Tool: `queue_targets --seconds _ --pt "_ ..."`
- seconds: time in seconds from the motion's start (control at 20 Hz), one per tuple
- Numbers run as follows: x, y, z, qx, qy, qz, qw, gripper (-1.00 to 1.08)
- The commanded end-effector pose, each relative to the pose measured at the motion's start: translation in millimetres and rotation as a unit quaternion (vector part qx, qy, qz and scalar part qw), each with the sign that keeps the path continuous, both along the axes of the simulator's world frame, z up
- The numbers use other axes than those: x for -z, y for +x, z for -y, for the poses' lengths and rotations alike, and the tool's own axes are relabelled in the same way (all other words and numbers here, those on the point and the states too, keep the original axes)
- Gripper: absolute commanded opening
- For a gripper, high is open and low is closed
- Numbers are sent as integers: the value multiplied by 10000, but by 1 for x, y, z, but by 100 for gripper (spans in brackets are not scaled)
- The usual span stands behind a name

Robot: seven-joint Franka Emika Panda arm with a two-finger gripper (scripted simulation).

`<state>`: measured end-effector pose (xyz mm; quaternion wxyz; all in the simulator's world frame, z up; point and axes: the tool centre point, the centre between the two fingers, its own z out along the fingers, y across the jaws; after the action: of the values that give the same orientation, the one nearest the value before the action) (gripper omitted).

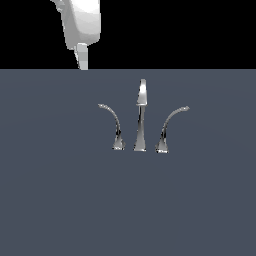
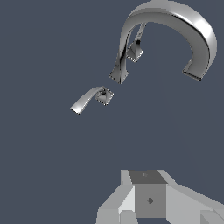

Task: Turn on the faucet by rotating a designated handle.

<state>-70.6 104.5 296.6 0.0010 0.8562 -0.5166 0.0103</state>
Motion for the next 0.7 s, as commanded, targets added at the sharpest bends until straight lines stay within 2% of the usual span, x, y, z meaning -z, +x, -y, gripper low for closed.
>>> queue_targets --seconds 0.0,0.35,0.65 --pt "10 12 -1 247 13 -2 9997 -100" --pt "39 44 -1 926 34 -15 9957 -100" --pt "66 73 4 1548 45 -28 9879 -100"
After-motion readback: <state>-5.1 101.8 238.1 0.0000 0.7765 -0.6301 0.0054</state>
